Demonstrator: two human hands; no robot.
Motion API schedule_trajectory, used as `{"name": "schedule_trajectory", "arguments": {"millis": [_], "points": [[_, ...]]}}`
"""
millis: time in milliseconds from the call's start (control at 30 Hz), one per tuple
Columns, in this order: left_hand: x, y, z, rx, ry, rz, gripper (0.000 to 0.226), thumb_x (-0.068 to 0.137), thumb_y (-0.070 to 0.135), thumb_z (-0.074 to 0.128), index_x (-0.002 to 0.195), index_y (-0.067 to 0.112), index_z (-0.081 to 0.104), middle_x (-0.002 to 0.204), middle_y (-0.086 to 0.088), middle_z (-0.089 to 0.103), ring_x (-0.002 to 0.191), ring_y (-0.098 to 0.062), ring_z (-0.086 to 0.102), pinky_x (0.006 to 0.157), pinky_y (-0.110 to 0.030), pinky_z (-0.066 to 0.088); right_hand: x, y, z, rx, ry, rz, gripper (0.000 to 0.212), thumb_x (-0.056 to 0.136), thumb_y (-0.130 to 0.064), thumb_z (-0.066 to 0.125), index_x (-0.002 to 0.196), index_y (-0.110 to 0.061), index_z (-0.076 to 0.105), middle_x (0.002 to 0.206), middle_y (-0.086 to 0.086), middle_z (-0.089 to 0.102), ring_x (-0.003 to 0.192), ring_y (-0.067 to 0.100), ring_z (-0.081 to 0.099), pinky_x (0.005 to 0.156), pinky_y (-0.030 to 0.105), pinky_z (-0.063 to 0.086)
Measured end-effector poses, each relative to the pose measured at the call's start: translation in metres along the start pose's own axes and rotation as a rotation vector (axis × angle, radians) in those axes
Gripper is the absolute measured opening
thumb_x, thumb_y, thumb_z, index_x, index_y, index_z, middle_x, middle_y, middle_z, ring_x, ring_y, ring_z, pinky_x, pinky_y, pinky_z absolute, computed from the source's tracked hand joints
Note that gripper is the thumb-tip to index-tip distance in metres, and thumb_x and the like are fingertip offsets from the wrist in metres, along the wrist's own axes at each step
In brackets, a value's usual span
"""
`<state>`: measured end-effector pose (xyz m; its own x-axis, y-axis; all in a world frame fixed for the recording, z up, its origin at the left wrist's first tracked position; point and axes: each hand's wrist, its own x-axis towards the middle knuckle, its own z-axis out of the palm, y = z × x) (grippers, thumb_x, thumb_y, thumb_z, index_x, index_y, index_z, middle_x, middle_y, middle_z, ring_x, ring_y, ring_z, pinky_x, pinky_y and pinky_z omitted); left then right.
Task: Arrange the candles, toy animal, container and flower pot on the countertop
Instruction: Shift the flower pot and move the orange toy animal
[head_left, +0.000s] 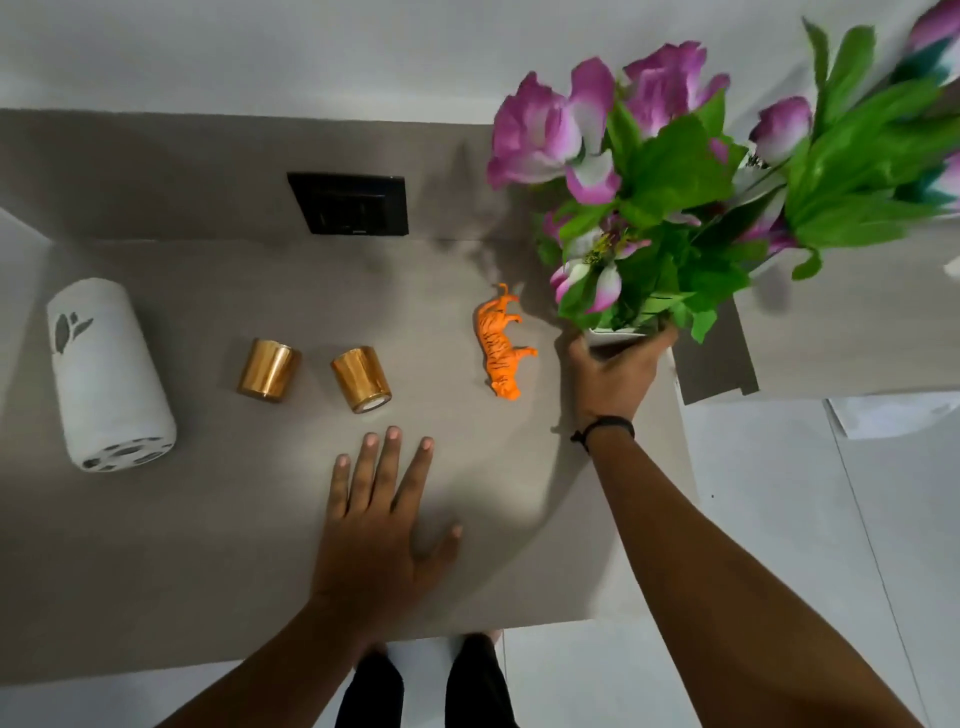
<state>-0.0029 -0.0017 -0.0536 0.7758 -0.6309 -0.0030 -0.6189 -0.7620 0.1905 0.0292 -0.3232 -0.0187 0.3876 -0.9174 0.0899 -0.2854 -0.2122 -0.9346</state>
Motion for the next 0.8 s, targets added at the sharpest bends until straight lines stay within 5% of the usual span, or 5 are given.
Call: {"name": "schedule_trajectory", "arguments": {"millis": [233,333,400,500,800], "points": [[0.000,-0.001,0.001,-0.025,-0.003,-0.003,0.095,0.099,0.078,0.041,0.176,0.027,0.019,0.185,-0.013,0.019,0.172,-0.036,0.014,0.137,-0.064,0.017,0.008,-0.008,0.007,-0.010,-0.031,0.011,0.093,0.076,-0.016,0.092,0.151,-0.008,0.037,0.130,-0.017,0.060,0.115,-0.022,0.058,0.098,0.001,0.045],[0.000,0.000,-0.001,-0.040,-0.050,-0.014,0.096,0.099,0.079,0.039,0.177,0.029,0.015,0.185,-0.011,0.015,0.173,-0.034,0.010,0.137,-0.064,0.015,-0.026,-0.014,-0.003,-0.069,0.033,0.021,0.104,0.080,-0.025,0.092,0.159,0.003,0.030,0.156,0.019,0.045,0.147,0.025,0.048,0.128,0.032,0.036],[0.000,-0.001,-0.002,-0.042,-0.072,-0.020,0.097,0.099,0.080,0.037,0.177,0.029,0.012,0.186,-0.011,0.013,0.173,-0.034,0.007,0.137,-0.064,0.014,-0.064,-0.020,-0.003,-0.153,0.046,-0.121,0.080,0.088,-0.030,0.085,0.150,0.001,0.044,0.145,0.020,0.050,0.134,0.038,0.051,0.120,0.049,0.041],[0.000,0.000,-0.004,-0.045,-0.100,-0.024,0.098,0.099,0.083,0.036,0.177,0.030,0.010,0.186,-0.011,0.013,0.173,-0.033,0.005,0.138,-0.062,0.011,-0.094,-0.032,0.014,-0.440,-0.315,-0.331,0.059,0.095,-0.047,0.073,0.142,-0.016,0.055,0.143,0.012,0.050,0.126,0.033,0.048,0.111,0.043,0.041],[0.004,-0.002,-0.009,-0.065,-0.114,-0.019,0.098,0.098,0.083,0.036,0.177,0.030,0.014,0.183,-0.013,0.024,0.170,-0.037,0.020,0.137,-0.058,0.010,-0.055,-0.056,0.052,-0.501,-0.449,-0.003,0.048,0.086,-0.015,0.078,0.133,-0.013,0.068,0.135,0.016,0.061,0.110,0.038,0.067,0.090,0.031,0.047]]}}
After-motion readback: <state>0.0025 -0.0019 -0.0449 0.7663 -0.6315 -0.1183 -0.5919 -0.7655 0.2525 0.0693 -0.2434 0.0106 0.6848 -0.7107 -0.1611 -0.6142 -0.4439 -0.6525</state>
